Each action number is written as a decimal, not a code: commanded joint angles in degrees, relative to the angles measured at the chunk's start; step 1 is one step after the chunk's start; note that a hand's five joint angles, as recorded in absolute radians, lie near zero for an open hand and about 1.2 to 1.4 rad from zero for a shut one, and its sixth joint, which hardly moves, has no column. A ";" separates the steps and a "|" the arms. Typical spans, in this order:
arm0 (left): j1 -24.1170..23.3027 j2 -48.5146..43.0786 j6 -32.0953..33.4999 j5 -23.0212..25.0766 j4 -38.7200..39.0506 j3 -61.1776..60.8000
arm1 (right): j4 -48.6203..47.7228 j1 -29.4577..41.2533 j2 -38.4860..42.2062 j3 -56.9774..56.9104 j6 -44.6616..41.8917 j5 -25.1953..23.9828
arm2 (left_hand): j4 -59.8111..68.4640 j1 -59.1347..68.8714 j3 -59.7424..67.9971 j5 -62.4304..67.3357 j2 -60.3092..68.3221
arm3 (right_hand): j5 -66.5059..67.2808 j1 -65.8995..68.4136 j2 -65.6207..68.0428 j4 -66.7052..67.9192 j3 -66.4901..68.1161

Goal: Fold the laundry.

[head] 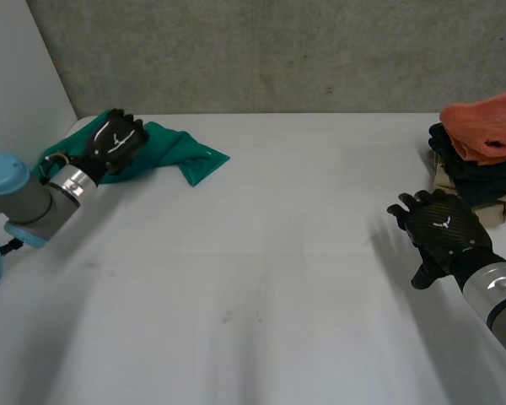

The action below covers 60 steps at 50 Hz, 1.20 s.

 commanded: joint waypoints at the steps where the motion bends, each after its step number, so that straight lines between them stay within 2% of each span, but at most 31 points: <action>1: 1.45 -6.26 -0.05 -1.71 -0.33 4.63 | 0.05 -0.08 0.01 0.14 0.00 0.00 | -26.76 -25.34 -26.74 -26.91 -26.75 | -3.66 -1.75 -2.64 -3.53 -2.30; 2: 1.62 -6.96 -0.05 -1.89 -0.33 5.42 | 0.05 -0.08 0.01 0.14 0.00 0.00 | -39.97 -38.55 -39.95 -40.12 -39.96 | -3.66 -1.75 -2.64 -3.53 -2.30; 4: 1.62 -7.67 -0.05 -1.98 -0.33 6.21 | -0.04 -0.35 0.01 0.05 0.00 0.00 | -47.15 -45.73 -47.13 -47.30 -47.13 | -3.66 -1.75 -2.64 -3.53 -2.30; 19: 1.89 -13.39 1.27 -1.54 -0.24 14.83 | -0.04 -0.52 0.36 -0.04 0.00 0.00 | -26.66 -25.25 -26.64 -26.81 -26.65 | -3.66 -1.75 -2.64 -3.53 -2.30; 25: 1.89 -14.70 2.85 1.09 -0.24 16.58 | -0.04 -0.52 0.45 -0.04 0.00 0.00 | -17.91 -16.49 -17.89 -18.06 -17.90 | -3.66 -1.75 -2.64 -3.53 -2.30; 42: 1.98 -15.67 3.38 5.41 -0.42 17.82 | -0.04 -0.52 0.53 -0.12 0.00 0.00 | -16.39 -14.97 -16.37 -16.54 -16.38 | -3.66 -1.75 -2.64 -3.53 -2.30; 53: 2.06 -16.29 3.38 5.85 -0.50 18.87 | -0.04 -0.52 0.71 -0.12 -0.09 0.00 | 6.13 7.55 6.15 5.98 6.15 | -3.66 -1.75 -2.64 -3.53 -2.30; 57: 2.15 -16.29 3.38 5.85 -0.50 18.78 | -0.04 -0.44 0.71 -0.12 -0.09 0.00 | 21.43 22.85 21.45 21.28 21.44 | -3.66 -1.75 -2.64 -3.53 -2.30; 60: 2.15 -16.29 3.38 5.93 -0.50 18.70 | -0.04 -0.52 0.71 -0.12 -0.09 0.00 | 21.78 23.19 21.80 21.63 21.79 | -3.66 -1.75 -2.64 -3.53 -2.30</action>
